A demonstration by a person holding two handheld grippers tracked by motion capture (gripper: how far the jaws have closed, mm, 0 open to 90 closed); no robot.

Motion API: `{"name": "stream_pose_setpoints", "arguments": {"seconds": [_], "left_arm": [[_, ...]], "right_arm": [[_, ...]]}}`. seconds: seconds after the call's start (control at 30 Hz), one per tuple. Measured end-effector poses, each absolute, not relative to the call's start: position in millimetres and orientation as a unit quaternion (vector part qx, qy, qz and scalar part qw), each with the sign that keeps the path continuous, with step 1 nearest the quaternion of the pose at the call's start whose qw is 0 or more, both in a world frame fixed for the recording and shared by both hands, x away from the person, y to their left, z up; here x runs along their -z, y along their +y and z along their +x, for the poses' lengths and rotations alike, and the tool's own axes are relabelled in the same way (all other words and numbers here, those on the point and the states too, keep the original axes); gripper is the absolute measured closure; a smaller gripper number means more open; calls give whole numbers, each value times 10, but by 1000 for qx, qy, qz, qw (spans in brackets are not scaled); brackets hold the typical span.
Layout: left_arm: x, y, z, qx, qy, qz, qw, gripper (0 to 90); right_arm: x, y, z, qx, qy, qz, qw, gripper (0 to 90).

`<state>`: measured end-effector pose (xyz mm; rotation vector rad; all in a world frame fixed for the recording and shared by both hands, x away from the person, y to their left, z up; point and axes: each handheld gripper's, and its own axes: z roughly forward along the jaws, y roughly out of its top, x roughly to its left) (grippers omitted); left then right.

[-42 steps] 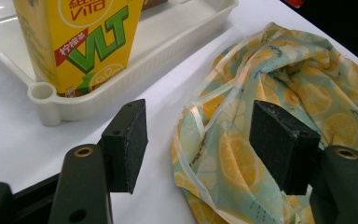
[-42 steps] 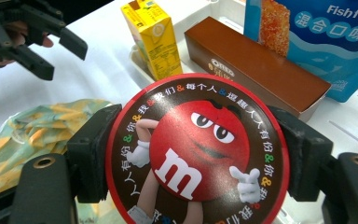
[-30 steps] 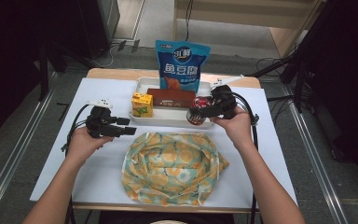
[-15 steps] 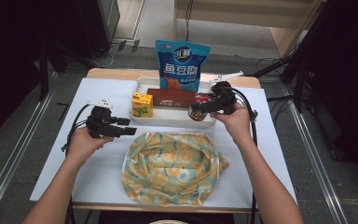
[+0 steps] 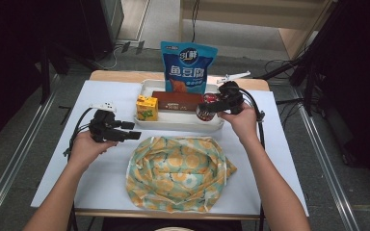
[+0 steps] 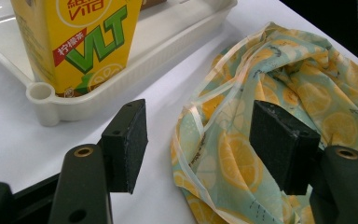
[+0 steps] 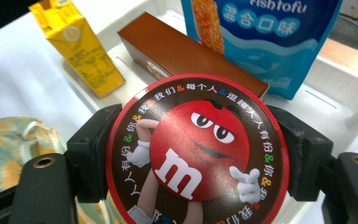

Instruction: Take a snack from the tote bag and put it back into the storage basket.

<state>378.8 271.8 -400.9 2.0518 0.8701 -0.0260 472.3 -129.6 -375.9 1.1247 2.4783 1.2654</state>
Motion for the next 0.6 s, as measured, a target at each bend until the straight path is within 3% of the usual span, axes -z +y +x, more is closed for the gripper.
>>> {"name": "stream_pose_setpoints", "arguments": {"seconds": [0.6], "left_arm": [[4019, 2721, 3793, 12, 349, 827, 441, 372]], "right_arm": [[4057, -1193, 4858, -392, 827, 395, 72, 260]]}}
